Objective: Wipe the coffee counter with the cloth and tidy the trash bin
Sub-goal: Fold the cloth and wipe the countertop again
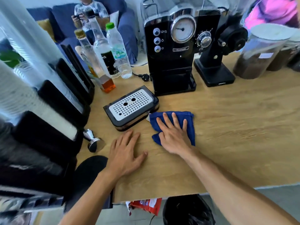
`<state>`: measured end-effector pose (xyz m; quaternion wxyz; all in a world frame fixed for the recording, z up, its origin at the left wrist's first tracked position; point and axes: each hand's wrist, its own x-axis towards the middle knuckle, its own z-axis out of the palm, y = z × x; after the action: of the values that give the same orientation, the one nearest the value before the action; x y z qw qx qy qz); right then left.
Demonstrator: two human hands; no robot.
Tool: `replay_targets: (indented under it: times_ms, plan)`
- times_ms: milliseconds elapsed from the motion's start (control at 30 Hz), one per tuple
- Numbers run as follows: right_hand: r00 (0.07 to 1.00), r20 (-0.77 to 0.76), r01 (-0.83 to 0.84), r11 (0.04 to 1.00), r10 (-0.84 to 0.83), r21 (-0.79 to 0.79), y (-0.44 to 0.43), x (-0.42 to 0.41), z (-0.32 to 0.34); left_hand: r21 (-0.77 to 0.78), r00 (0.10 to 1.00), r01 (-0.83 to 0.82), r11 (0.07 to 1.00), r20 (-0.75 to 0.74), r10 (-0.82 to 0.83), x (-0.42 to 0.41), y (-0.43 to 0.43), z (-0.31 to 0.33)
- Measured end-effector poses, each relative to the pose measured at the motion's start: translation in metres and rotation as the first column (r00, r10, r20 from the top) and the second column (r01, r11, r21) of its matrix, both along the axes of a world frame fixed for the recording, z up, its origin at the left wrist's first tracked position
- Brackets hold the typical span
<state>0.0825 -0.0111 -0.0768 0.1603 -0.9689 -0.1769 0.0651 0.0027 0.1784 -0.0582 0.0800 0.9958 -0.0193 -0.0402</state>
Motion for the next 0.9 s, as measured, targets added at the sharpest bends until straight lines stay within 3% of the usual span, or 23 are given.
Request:
replay_targets:
  times_ms: [167, 533, 733, 900]
  plan:
    - [0.978, 0.032, -0.208, 0.978, 0.208, -0.002, -0.026, -0.034, 0.006, -0.036, 1.000, -0.025, 0.999, -0.017, 0.024, -0.003, 0.005, 0.001]
    - [0.996, 0.004, -0.092, 0.995, 0.092, -0.030, -0.126, -0.146, 0.003, -0.063, 0.999, 0.019, 0.998, -0.050, -0.022, -0.017, -0.008, -0.004]
    - [0.991, -0.020, 0.136, 0.991, -0.136, 0.015, -0.076, -0.111, -0.003, -0.067, 0.999, -0.010, 0.998, -0.052, 0.007, -0.019, 0.002, -0.003]
    - [0.993, -0.024, 0.120, 0.992, -0.120, 0.028, 0.003, -0.046, -0.001, -0.034, 0.999, -0.021, 0.999, -0.049, 0.020, -0.021, 0.008, -0.003]
